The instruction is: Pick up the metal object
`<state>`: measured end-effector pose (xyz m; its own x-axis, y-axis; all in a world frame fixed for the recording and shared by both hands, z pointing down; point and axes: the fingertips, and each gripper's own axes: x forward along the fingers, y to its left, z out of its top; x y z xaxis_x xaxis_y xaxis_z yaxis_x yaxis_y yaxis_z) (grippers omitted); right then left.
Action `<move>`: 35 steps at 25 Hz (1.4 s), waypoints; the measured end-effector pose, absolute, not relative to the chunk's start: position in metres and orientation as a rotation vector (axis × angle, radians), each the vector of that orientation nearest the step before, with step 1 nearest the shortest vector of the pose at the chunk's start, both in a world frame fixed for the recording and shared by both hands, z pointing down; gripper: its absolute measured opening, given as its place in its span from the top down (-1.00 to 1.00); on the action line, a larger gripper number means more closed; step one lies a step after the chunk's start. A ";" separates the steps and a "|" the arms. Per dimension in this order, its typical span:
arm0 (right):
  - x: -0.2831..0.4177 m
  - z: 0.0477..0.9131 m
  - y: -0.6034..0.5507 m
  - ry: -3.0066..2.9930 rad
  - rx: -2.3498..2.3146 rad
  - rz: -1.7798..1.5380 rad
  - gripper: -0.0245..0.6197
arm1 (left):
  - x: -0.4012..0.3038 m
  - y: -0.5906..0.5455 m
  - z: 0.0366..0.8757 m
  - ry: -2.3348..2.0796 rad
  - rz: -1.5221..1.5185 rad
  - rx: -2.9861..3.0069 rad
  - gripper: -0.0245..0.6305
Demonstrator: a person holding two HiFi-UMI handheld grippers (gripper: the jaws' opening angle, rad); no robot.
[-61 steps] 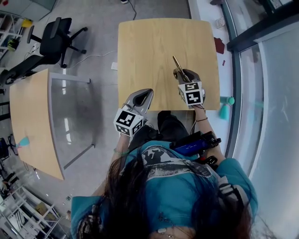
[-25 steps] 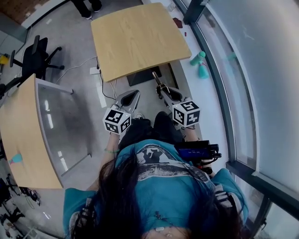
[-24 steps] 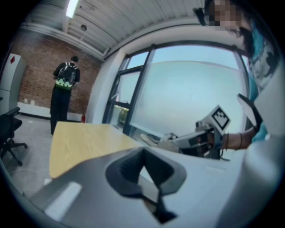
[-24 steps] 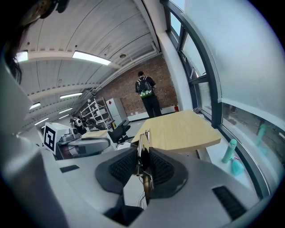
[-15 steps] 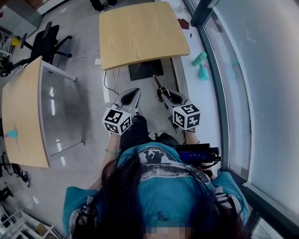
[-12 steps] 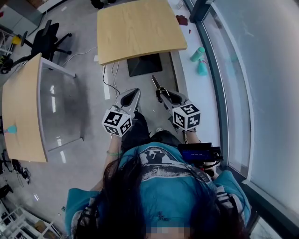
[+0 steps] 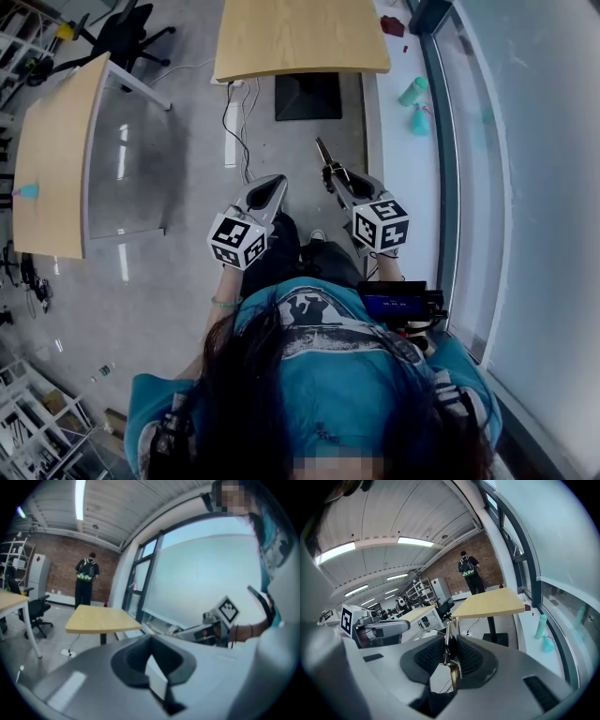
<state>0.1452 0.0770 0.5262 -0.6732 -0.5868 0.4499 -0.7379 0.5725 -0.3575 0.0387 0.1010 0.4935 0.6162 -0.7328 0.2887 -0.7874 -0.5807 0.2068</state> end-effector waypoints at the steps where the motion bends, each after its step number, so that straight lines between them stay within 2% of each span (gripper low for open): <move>1: 0.145 0.527 0.082 -2.529 1.089 0.768 0.65 | 0.037 0.107 0.494 -1.237 0.250 2.521 0.93; 13: 0.126 0.526 0.121 -2.521 1.086 0.794 0.65 | 0.021 0.146 0.498 -1.219 0.263 2.514 0.93; 28: 0.062 0.509 0.176 -2.463 1.235 0.759 0.65 | -0.054 0.183 0.489 -1.128 0.198 2.595 0.93; 35: 0.059 0.508 0.179 -2.449 1.262 0.758 0.65 | -0.058 0.180 0.488 -1.098 0.203 2.606 0.93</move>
